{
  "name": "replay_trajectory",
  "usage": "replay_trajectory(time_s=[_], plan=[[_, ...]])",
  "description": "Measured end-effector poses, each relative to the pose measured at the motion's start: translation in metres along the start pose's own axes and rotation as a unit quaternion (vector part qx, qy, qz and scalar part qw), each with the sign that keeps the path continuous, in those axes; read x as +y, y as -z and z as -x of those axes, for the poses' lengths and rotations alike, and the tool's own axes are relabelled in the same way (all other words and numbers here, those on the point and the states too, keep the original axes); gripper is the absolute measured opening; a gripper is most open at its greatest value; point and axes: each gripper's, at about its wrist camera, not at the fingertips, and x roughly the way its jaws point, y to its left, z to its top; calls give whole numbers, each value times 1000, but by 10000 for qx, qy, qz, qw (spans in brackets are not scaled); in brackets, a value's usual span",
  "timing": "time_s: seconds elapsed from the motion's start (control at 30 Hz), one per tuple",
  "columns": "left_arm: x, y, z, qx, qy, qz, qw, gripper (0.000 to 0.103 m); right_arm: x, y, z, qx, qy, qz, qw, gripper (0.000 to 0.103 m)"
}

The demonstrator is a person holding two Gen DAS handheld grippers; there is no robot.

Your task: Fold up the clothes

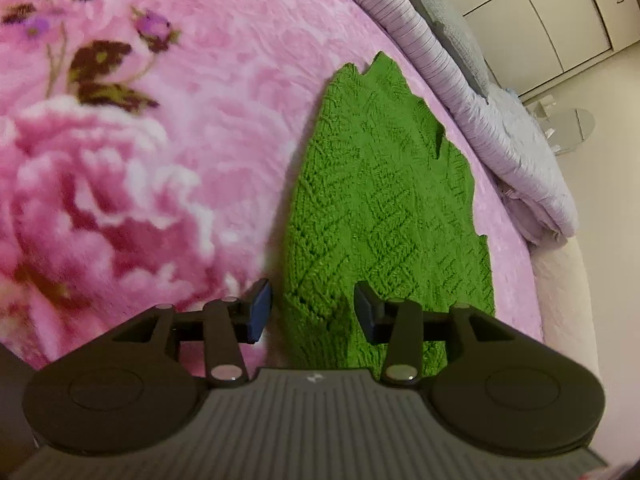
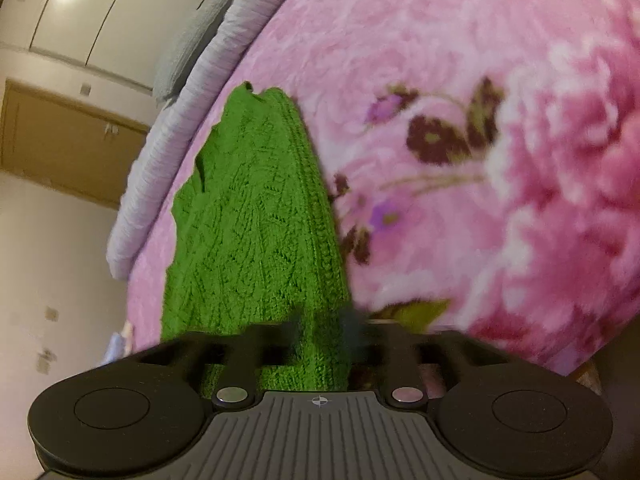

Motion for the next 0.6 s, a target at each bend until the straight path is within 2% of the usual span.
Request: replay_trajectory(time_s=[0.03,0.07,0.1,0.13,0.17,0.2,0.3,0.37,0.4,0.43,0.47,0.5,0.6], plan=[[1,1,-2,28,90,9,10000,37,-3,1,-1,43,-199,11,9998,63],[0,2,-5,81,129,-48,9999,29,-1,2,-2,44,-163,120,9998,63],[-3,2,-7,141,119,-158,9997,16,2,3,-3,46,-92,245,9996,60],[-6,1,-9,172,76,-318,9993,6,6,4,-4,53,122,436,9990,33],[-11,1,-7,145,32,-503,9986,5,11,4,-5,59,316,607,9976,15],[-17,1,0,58,38,-677,9977,5,12,5,-4,56,423,695,9967,10],[-32,1,26,-246,69,-1220,9922,5,20,7,10,-131,540,905,9943,7],[-37,5,34,-287,-105,-1564,9872,6,29,8,25,-328,641,1120,9911,7],[-37,8,28,-178,-337,-1717,9844,7,31,8,28,-362,801,1185,9891,7],[-35,12,18,-11,-649,-1857,9805,9,30,9,27,-382,1075,1275,9853,1],[-33,16,11,116,-869,-1949,9769,12,27,12,22,-406,1570,1448,9761,1],[-32,18,10,122,-940,-1992,9754,14,24,14,19,-420,1946,1564,9674,1],[-39,20,25,-117,-1000,-2110,9723,15,19,14,29,-356,1608,1292,9778,1]])
